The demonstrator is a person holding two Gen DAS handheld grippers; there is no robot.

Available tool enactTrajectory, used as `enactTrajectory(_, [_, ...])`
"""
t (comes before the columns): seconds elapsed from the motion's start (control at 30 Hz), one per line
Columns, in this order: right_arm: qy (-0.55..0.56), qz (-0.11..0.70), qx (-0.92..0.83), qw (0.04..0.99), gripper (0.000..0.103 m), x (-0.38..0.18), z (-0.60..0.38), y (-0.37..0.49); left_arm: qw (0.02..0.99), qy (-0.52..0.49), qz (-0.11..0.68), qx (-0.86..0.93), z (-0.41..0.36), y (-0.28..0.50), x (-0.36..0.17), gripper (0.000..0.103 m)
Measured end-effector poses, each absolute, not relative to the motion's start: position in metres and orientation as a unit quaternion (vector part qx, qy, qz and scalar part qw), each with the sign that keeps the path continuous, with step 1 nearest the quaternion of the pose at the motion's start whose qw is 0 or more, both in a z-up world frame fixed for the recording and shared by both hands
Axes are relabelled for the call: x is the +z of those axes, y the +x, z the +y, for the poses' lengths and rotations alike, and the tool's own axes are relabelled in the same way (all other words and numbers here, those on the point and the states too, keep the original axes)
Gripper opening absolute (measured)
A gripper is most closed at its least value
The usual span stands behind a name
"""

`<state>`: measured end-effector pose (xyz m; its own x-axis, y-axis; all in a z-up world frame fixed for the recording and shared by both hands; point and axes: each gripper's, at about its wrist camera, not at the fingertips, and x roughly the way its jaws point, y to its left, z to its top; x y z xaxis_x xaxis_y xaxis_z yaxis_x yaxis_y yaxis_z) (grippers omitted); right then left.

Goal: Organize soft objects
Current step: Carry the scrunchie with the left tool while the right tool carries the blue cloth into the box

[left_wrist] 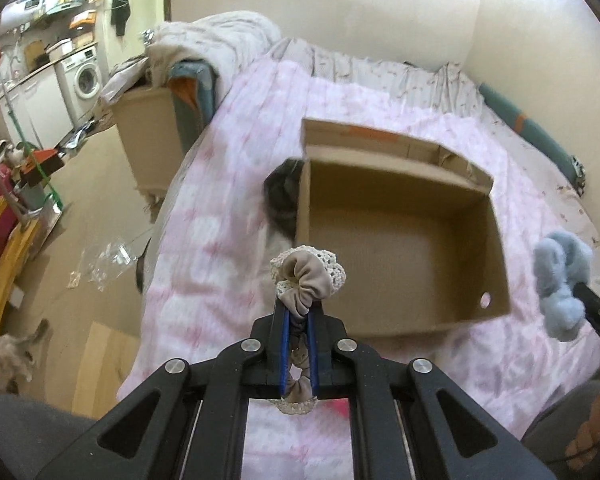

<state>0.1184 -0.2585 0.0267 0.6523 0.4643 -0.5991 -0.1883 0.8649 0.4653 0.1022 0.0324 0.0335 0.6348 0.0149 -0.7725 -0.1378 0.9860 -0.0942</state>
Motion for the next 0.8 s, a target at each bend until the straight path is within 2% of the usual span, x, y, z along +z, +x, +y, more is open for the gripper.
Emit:
enactTrajectory(0.27, [0.159, 0.375, 0.181, 0.895, 0.025, 0.025, -0.238, 0.172, 0.902, -0.046, 0.427, 0.035, 0.009, 0.162, 0.036, 0.007])
enactTrajectory(0.8, [0.135, 0.451, 0.146, 0.87, 0.025, -0.043, -0.221, 0.223, 0.889, 0.005, 0.457, 0.03, -0.033, 0.224, -0.018, 0.007])
